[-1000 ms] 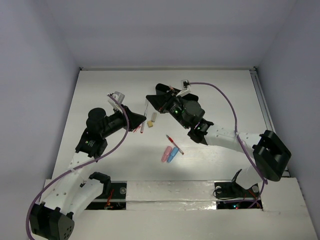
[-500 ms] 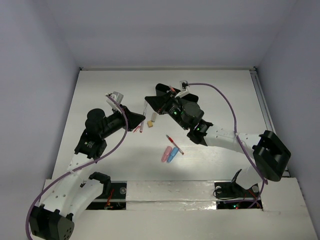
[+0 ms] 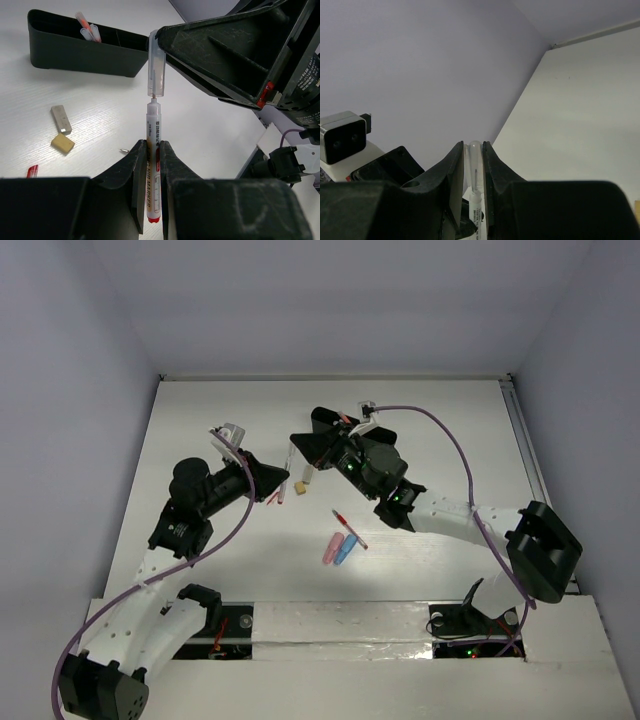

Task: Sort the stationery into containers
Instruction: Close the pen cap on the pen.

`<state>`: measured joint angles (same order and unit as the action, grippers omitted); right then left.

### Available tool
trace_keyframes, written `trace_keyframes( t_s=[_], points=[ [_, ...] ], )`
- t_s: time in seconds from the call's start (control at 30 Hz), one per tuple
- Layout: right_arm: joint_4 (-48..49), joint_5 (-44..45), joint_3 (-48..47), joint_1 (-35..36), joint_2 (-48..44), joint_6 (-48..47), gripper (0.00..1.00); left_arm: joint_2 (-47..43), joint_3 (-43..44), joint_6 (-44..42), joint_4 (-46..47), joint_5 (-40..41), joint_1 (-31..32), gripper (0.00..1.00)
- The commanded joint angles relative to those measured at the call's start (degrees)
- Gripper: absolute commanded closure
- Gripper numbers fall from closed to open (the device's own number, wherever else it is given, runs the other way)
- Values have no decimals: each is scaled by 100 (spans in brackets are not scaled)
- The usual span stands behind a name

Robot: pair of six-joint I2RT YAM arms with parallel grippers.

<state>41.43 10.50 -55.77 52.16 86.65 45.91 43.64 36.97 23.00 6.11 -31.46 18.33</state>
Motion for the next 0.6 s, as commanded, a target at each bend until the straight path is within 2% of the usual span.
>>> trace_keyframes(
  t_s=[0.0,0.57],
  points=[
    [23,13,-109,92,-166,-275,100,-110,188,-42,215,-18,-40,100],
    [41,-312,-171,145,27,-3,100,-22,153,64,356,-114,-40,100]
  ],
)
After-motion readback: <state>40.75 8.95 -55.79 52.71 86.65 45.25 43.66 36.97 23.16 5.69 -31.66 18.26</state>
